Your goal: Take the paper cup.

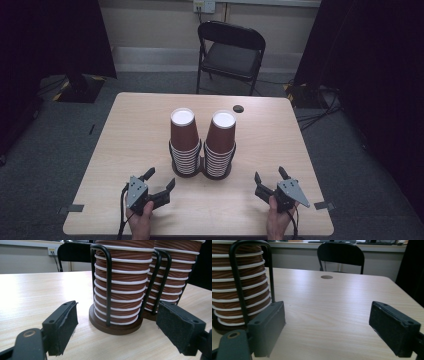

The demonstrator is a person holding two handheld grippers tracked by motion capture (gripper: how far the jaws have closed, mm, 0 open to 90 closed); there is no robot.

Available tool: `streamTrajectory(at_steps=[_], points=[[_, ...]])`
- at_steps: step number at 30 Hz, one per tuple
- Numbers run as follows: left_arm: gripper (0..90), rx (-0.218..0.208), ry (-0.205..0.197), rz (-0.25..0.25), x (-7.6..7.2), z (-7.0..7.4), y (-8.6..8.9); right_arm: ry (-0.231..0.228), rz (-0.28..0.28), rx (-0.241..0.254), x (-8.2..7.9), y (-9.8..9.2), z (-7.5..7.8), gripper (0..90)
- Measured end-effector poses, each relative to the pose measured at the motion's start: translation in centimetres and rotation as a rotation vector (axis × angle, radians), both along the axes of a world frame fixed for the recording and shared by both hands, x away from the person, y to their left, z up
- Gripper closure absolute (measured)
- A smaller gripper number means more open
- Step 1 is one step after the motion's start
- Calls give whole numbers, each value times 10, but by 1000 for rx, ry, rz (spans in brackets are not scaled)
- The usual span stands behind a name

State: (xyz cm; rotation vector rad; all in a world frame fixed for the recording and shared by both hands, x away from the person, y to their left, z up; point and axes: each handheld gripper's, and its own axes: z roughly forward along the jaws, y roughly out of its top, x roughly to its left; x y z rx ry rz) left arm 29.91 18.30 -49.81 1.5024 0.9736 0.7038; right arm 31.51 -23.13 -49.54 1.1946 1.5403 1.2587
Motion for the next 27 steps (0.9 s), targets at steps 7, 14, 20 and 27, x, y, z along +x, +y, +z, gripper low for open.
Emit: streamTrajectory(at_steps=[7,14,20,27], points=[[158,-3,-5,1,0,0,0,10,-5,-3,-1,0,0,132],[157,-12,-23,13,-3,-1,2,45,58,13,0,1,2,135],[158,-6,-27,14,-3,0,2,80,107,36,-4,5,6,165],[157,-7,-26,13,-3,-1,2,80,168,54,-4,11,13,218]])
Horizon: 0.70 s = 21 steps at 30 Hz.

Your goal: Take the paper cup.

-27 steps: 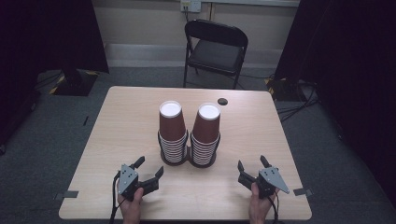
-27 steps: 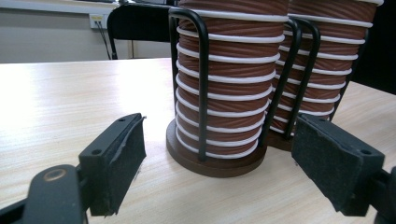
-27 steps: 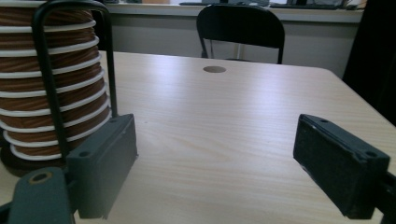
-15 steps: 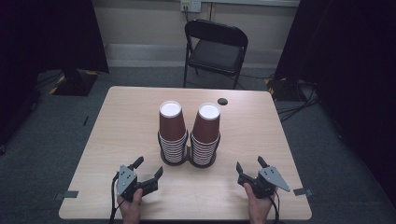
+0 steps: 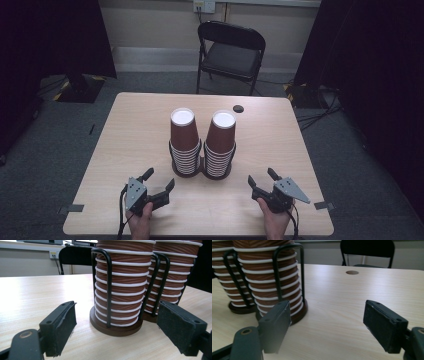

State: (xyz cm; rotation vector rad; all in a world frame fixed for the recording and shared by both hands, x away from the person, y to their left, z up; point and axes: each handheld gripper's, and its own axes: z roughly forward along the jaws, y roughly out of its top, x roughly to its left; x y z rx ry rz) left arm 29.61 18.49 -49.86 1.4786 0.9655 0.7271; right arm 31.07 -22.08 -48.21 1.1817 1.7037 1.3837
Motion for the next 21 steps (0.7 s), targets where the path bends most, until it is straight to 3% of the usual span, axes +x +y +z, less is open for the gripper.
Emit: streamTrajectory(at_steps=[5,12,13,16,21], points=[[158,0,0,-4,0,0,0,2,68,24,8,9,11,207],[161,-2,-1,-9,0,0,0,-16,91,24,14,17,24,209],[161,-2,-1,-10,0,0,0,-26,105,48,15,18,27,210],[161,-2,0,-6,0,0,0,-25,111,61,16,19,33,208],[161,-3,4,-2,0,0,0,-38,162,61,22,24,50,175]])
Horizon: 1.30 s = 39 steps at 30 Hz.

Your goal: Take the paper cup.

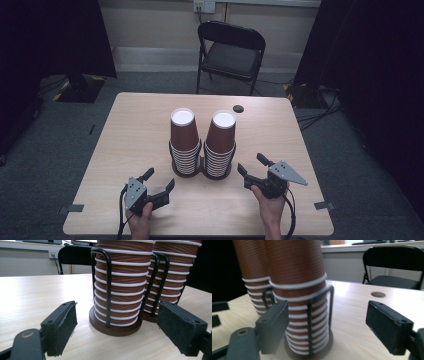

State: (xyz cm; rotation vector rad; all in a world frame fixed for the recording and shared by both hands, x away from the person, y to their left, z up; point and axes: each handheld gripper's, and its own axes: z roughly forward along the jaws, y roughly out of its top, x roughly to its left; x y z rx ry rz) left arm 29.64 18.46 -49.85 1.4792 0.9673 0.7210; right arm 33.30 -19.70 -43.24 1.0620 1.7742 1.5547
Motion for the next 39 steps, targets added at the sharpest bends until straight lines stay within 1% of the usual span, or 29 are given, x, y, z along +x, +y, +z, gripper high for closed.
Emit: streamTrajectory(at_steps=[1,2,3,4,5,9,10,12,13,14,16,17,19,20,22,24,25,26,27,28,31,33,34,37,39], points=[[162,2,1,-1,0,0,0,-4,10,5,1,1,4,168],[161,3,2,-3,0,0,0,-8,40,15,5,2,12,153],[161,3,2,-3,0,0,0,-8,40,15,5,2,12,153],[161,0,1,0,0,0,0,-9,61,21,8,6,19,132],[161,0,1,0,0,0,0,-9,61,21,8,6,19,132],[162,3,2,-1,0,0,0,-12,94,16,15,11,27,130],[161,0,3,-1,0,0,0,-14,108,25,18,14,31,130],[162,-2,2,-1,0,0,0,-15,115,28,19,15,33,129],[162,-3,1,-1,0,0,-1,-21,119,24,21,18,36,129],[161,-5,1,-1,0,0,-1,-30,134,21,22,21,41,129],[161,-5,-1,-4,-1,0,-1,-32,136,20,23,23,44,129],[162,3,-7,-8,-1,0,0,-36,138,7,24,25,47,128],[162,2,-9,-7,-1,0,0,-30,161,16,28,28,53,128],[162,1,-11,-7,-1,0,0,-31,164,15,32,31,56,128],[161,0,-12,-7,-1,0,0,-34,168,17,34,32,58,127],[162,-3,-15,-4,-2,0,0,-34,154,4,39,36,64,127],[162,-3,-15,-4,-2,0,0,-34,154,4,39,36,64,127],[162,0,-14,-7,-1,0,0,-44,164,15,41,38,68,126],[162,0,-14,-7,-1,0,0,-44,164,15,41,38,68,126],[162,-4,-15,-6,-2,0,0,-52,172,18,44,40,71,127],[162,1,-15,-8,-2,0,0,-52,176,10,48,43,74,127],[161,6,-20,-12,-2,0,0,-50,189,14,52,46,76,126],[162,15,-29,-18,-3,0,-1,-34,192,-4,56,52,77,127],[162,16,-31,-16,-3,-1,-1,-37,201,0,59,55,77,127],[162,17,-31,-17,-3,0,-1,-25,202,0,64,59,76,126]])
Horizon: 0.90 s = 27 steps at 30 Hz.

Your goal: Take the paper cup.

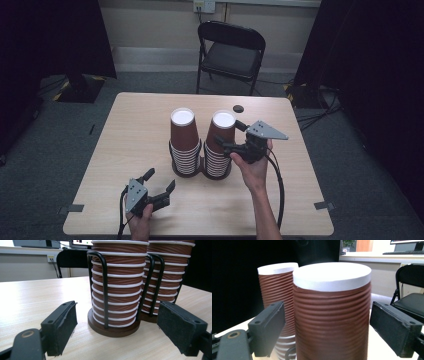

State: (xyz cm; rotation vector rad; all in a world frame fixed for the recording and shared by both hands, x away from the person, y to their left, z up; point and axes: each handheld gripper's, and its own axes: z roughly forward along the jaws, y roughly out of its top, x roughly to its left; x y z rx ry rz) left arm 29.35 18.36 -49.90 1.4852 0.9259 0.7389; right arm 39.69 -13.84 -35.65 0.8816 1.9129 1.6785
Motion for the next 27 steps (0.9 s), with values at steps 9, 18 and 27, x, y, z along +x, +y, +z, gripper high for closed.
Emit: streamTrajectory(at_steps=[9,18,27], points=[[162,-10,2,1,0,0,0,45,-13,-40,16,13,-11,121],[162,14,3,8,0,0,-2,76,-9,-70,24,22,-20,100],[162,19,-6,7,-1,0,-2,88,-9,-113,26,25,-26,97]])
